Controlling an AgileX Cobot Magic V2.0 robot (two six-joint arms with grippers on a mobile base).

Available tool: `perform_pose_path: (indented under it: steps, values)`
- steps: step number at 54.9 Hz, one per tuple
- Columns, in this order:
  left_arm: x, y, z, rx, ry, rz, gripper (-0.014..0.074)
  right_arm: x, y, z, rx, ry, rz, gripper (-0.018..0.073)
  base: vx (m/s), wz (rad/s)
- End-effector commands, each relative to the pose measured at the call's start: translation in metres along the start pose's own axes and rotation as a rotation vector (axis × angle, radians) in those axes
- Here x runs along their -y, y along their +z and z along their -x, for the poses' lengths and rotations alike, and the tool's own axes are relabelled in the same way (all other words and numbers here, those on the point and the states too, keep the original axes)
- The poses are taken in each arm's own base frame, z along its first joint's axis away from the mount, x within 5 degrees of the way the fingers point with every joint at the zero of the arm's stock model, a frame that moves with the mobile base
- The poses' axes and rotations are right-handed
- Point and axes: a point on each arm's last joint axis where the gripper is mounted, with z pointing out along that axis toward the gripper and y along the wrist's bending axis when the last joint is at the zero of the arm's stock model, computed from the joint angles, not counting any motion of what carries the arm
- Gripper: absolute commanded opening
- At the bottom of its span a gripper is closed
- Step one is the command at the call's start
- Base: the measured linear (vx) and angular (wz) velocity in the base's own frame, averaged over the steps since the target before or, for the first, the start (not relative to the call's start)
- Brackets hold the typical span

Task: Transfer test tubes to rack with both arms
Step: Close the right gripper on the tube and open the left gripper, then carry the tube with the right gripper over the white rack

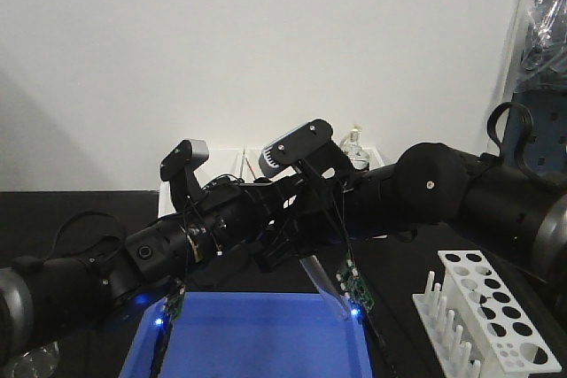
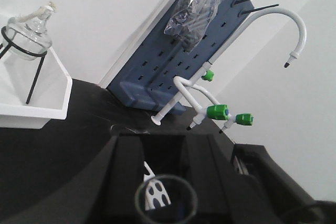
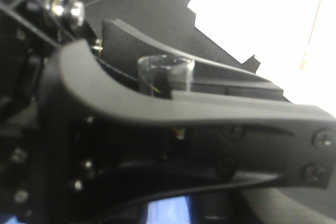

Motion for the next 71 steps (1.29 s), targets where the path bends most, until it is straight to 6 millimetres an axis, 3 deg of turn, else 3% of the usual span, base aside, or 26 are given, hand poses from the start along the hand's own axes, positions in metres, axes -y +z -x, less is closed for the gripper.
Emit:
perform_pose_path:
  steps: [1,10,23,29,37,54,71]
  values:
    - [0.034,-0.007,0.025,0.096,-0.002,-0.155,0.0048,0.004,-0.027,0.028,0.159,0.003,-0.065,-0.0013,0.0,0.0]
    - [0.034,-0.007,0.025,0.097,0.001,-0.158,0.0163,0.004,-0.027,0.028,0.159,0.005,-0.065,-0.0013,0.0,0.0]
    - [0.031,-0.008,0.029,0.115,-0.003,-0.15,0.0483,0.004,-0.027,0.028,0.157,0.005,-0.062,-0.0013,0.0,0.0]
    - [0.027,-0.008,0.03,0.121,-0.024,-0.12,0.0573,0.004,-0.027,0.029,0.17,0.005,-0.071,-0.0013,0.0,0.0]
    - [0.025,-0.009,0.032,0.13,-0.031,-0.109,0.0594,0.007,-0.028,0.03,0.184,0.009,-0.085,-0.0013,0.0,0.0]
    - [0.033,-0.016,0.043,0.166,-0.011,-0.148,0.0589,0.032,-0.034,0.026,0.207,0.07,-0.153,-0.0013,0.0,0.0]
    - [0.01,-0.029,0.07,0.237,0.012,-0.092,0.0589,0.084,-0.051,0.013,0.24,0.195,-0.283,-0.0013,0.0,0.0]
